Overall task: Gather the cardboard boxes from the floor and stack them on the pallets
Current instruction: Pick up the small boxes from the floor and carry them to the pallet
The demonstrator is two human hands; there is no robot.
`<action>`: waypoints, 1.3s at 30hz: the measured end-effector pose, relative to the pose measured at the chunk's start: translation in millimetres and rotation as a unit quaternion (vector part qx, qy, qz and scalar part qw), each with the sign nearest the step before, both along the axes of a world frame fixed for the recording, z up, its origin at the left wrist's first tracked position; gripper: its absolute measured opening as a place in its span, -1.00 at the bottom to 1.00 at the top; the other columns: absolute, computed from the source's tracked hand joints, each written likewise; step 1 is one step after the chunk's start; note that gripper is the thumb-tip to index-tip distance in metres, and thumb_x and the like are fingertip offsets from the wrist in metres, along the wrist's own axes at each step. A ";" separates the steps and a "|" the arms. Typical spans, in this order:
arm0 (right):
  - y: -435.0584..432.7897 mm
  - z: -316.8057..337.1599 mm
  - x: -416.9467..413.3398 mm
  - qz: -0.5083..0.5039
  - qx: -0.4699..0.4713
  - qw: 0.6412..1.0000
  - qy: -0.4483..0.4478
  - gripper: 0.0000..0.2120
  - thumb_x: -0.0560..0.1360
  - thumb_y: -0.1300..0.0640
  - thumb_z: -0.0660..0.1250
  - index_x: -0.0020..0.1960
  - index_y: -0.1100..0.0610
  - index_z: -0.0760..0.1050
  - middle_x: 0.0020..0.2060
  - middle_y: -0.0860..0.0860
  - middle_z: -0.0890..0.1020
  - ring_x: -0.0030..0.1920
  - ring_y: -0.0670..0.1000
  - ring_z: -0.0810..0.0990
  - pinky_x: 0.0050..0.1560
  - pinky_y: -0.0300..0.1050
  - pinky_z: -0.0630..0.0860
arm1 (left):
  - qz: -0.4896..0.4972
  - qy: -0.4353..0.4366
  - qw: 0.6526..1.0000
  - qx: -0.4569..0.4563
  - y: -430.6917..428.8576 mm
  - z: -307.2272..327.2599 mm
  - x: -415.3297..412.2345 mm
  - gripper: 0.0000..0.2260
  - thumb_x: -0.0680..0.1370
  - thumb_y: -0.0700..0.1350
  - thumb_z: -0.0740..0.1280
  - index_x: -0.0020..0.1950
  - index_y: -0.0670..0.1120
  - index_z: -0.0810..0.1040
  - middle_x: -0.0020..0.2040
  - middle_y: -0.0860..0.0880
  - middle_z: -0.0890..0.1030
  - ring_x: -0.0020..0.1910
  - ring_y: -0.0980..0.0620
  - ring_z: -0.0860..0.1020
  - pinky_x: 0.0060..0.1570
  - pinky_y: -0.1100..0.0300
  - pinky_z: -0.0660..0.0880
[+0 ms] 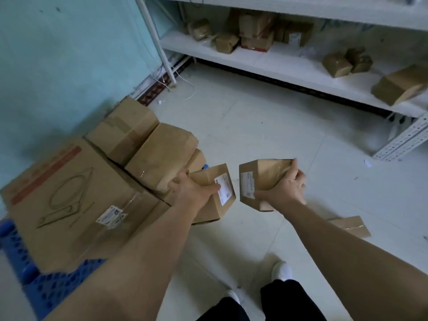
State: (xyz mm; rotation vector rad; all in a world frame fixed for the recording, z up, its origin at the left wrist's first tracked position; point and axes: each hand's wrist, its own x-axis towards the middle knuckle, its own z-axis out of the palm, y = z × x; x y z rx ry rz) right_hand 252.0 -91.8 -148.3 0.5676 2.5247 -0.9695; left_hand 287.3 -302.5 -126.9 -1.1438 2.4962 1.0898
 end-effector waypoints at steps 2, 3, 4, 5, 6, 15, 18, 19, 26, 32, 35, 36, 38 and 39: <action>-4.3 17.2 -18.5 0.034 -0.016 0.999 0.025 0.37 0.11 -0.06 0.62 0.53 -0.10 -0.34 0.45 0.00 0.04 0.42 0.11 0.20 0.26 0.22 0.43 | 0.015 0.002 1.000 -0.016 -6.6 20.0 -7.5 -0.03 0.21 0.19 0.58 0.49 0.09 0.12 0.41 -0.12 0.17 0.33 -0.17 0.33 0.23 -0.01 0.39; -5.4 26.5 -28.7 0.048 -0.023 0.998 0.036 0.36 0.11 -0.06 0.62 0.53 -0.10 -0.34 0.44 0.00 0.05 0.41 0.11 0.21 0.25 0.22 0.44 | 0.027 0.004 0.999 -0.018 -10.0 28.7 -11.7 -0.02 0.20 0.20 0.58 0.48 0.09 0.13 0.41 -0.12 0.17 0.35 -0.18 0.31 0.26 -0.04 0.39; -5.8 34.9 -39.1 0.059 -0.026 0.997 0.046 0.36 0.10 -0.05 0.62 0.53 -0.11 -0.33 0.44 0.00 0.06 0.41 0.12 0.22 0.23 0.23 0.46 | 0.040 0.009 0.999 -0.017 -13.4 35.7 -15.8 -0.02 0.19 0.20 0.58 0.47 0.09 0.13 0.41 -0.12 0.17 0.36 -0.19 0.31 0.29 -0.06 0.39; -5.6 41.9 -49.1 0.070 -0.027 0.996 0.056 0.36 0.10 -0.05 0.62 0.53 -0.11 -0.33 0.43 0.01 0.08 0.40 0.12 0.23 0.22 0.24 0.47 | 0.056 0.013 0.998 -0.012 -17.0 41.5 -18.9 -0.02 0.19 0.19 0.59 0.48 0.08 0.13 0.41 -0.13 0.17 0.37 -0.20 0.31 0.30 -0.06 0.38; -5.1 48.4 -58.5 0.082 -0.025 0.994 0.066 0.36 0.10 -0.07 0.62 0.53 -0.11 -0.32 0.43 0.01 0.09 0.39 0.13 0.24 0.22 0.24 0.47 | 0.074 0.019 0.997 -0.012 -20.6 46.4 -21.7 -0.01 0.19 0.19 0.59 0.48 0.07 0.13 0.42 -0.14 0.16 0.37 -0.21 0.32 0.31 -0.06 0.38; -54.0 68.0 -146.9 0.180 -0.020 0.982 0.058 0.38 0.11 -0.05 0.66 0.54 -0.09 -0.31 0.43 0.06 0.11 0.40 0.19 0.23 0.25 0.31 0.43 | 0.279 0.022 0.957 0.072 -69.7 39.4 -43.2 0.05 0.09 0.23 0.61 0.44 0.07 0.14 0.37 -0.16 0.20 0.30 -0.26 0.33 0.25 -0.18 0.41; -91.3 59.4 -180.2 0.204 -0.026 0.977 0.050 0.40 0.09 -0.05 0.66 0.54 -0.10 -0.33 0.42 0.05 0.11 0.40 0.19 0.22 0.25 0.31 0.43 | 0.339 0.041 0.935 0.094 -96.4 26.2 -68.7 0.02 0.12 0.21 0.62 0.43 0.04 0.17 0.38 -0.17 0.21 0.29 -0.26 0.32 0.24 -0.16 0.41; -105.6 55.5 -192.3 0.210 -0.022 0.976 0.046 0.41 0.08 -0.05 0.66 0.53 -0.11 -0.34 0.41 0.05 0.11 0.40 0.18 0.22 0.24 0.31 0.43 | 0.361 0.039 0.926 0.102 -107.6 20.5 -79.6 0.03 0.11 0.22 0.61 0.43 0.05 0.17 0.38 -0.17 0.21 0.29 -0.27 0.32 0.24 -0.19 0.40; -220.5 32.5 -277.1 0.286 0.030 0.958 0.007 0.33 0.11 -0.03 0.66 0.50 -0.23 -0.29 0.38 0.08 0.11 0.36 0.23 0.22 0.18 0.35 0.46 | 0.429 0.020 0.891 0.148 -184.8 -5.5 -147.4 -0.01 0.24 0.19 0.58 0.49 -0.05 0.12 0.44 -0.20 0.20 0.35 -0.23 0.29 0.18 -0.05 0.37; -312.1 16.5 -329.4 0.320 0.035 0.947 -0.001 0.30 0.14 -0.05 0.63 0.50 -0.19 -0.29 0.41 0.11 0.08 0.36 0.25 0.23 0.19 0.34 0.46 | 0.501 0.033 0.842 0.198 -243.6 -26.5 -184.9 0.14 0.03 0.25 0.60 0.47 0.02 0.10 0.43 -0.21 0.24 0.30 -0.27 0.37 0.20 -0.17 0.46; -340.8 5.3 -348.3 0.335 0.008 0.942 -0.006 0.29 0.19 -0.03 0.62 0.53 -0.13 -0.31 0.41 0.16 0.08 0.35 0.27 0.23 0.22 0.26 0.45 | 0.567 0.053 0.788 0.235 -259.0 -39.5 -198.3 0.25 -0.16 0.30 0.55 0.44 0.07 0.08 0.42 -0.18 0.27 0.26 -0.28 0.41 0.13 -0.28 0.47; -349.1 0.8 -355.7 0.341 -0.002 0.940 -0.015 0.29 0.20 -0.02 0.61 0.54 -0.12 -0.32 0.42 0.18 0.08 0.36 0.28 0.23 0.21 0.22 0.43 | 0.592 0.060 0.767 0.241 -263.3 -47.9 -201.0 0.26 -0.19 0.30 0.55 0.41 0.08 0.08 0.41 -0.17 0.29 0.23 -0.28 0.43 0.11 -0.30 0.47; -363.9 -9.4 -368.1 0.356 -0.014 0.934 -0.030 0.30 0.20 -0.01 0.62 0.54 -0.11 -0.32 0.42 0.21 0.08 0.35 0.30 0.24 0.23 0.17 0.41 | 0.626 0.046 0.738 0.247 -266.6 -48.5 -208.1 0.26 -0.19 0.30 0.56 0.40 0.07 0.06 0.40 -0.16 0.31 0.20 -0.30 0.45 0.11 -0.31 0.46; -371.2 -13.3 -374.3 0.368 -0.015 0.929 -0.033 0.31 0.20 0.00 0.62 0.54 -0.11 -0.33 0.42 0.21 0.08 0.35 0.31 0.25 0.27 0.17 0.39 | 0.642 0.038 0.725 0.244 -267.8 -50.0 -211.6 0.25 -0.16 0.30 0.56 0.42 0.06 0.05 0.40 -0.17 0.30 0.20 -0.31 0.44 0.11 -0.31 0.45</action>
